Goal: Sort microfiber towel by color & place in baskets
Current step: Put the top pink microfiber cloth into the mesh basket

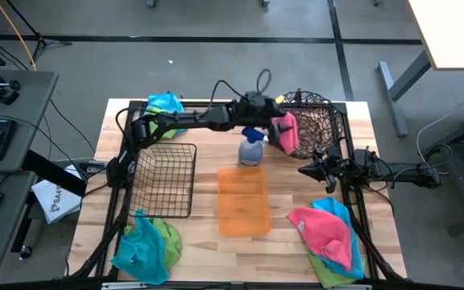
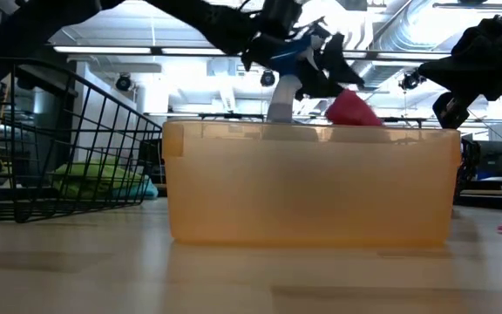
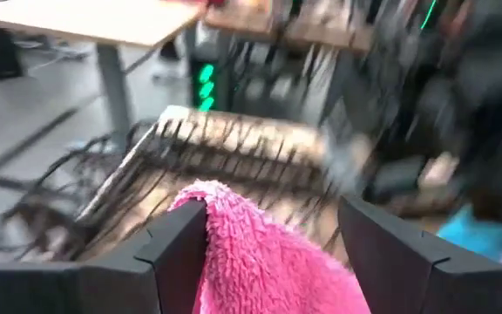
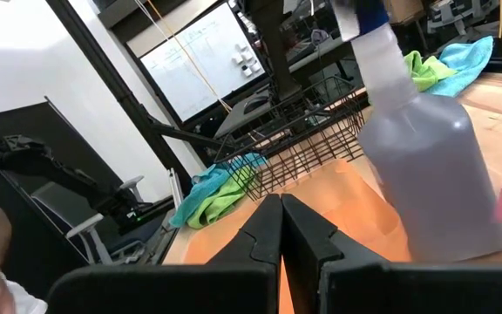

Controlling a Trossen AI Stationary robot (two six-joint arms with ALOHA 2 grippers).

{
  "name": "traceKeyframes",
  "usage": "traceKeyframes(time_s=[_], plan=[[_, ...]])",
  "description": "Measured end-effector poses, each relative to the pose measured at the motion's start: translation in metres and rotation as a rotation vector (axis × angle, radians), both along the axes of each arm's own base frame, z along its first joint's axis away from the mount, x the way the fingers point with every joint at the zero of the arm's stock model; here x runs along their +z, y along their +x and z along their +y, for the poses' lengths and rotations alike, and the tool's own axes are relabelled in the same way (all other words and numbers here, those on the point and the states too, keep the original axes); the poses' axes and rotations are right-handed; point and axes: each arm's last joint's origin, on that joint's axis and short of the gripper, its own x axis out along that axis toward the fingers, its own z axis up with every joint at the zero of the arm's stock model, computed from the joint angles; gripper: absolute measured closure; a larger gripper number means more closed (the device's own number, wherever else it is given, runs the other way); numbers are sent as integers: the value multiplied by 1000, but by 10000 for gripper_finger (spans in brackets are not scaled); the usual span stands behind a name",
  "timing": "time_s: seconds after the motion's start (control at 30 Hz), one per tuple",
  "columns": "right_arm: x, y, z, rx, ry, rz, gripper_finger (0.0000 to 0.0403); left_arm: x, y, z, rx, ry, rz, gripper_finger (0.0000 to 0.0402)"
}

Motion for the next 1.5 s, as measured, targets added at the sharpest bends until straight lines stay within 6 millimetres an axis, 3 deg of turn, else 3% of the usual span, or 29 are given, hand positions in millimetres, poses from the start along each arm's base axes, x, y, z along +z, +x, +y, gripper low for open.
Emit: traceKeyframes(time_s=[0.17, 0.3, 0.6, 0.73, 0.97, 1.17, 1.3, 1.37, 1.5], plan=[[0, 0, 0, 0, 0, 0, 402, 1, 3, -13, -15, 237, 76, 163], [0, 0, 0, 0, 0, 0, 402, 11, 6, -14, -44, 261, -6, 163], [0, 0, 0, 0, 0, 0, 402, 16, 2, -6, -85, 309, 68, 163], [0, 0, 0, 0, 0, 0, 402, 29, -1, -5, -97, 468, 123, 163], [0, 0, 0, -1, 0, 0, 402, 33, -21, 18, -123, 252, 322, 163], [0, 0, 0, 0, 0, 0, 402, 34, -25, 30, -30, 127, 301, 163], [0, 0, 0, 0, 0, 0, 402, 56, -28, 33, 16, 136, 221, 163], [0, 0, 0, 0, 0, 0, 402, 77, -32, 32, 17, 164, 170, 163], [0, 0, 0, -1, -10, -1, 402, 114, -56, 31, 13, 135, 151, 163]])
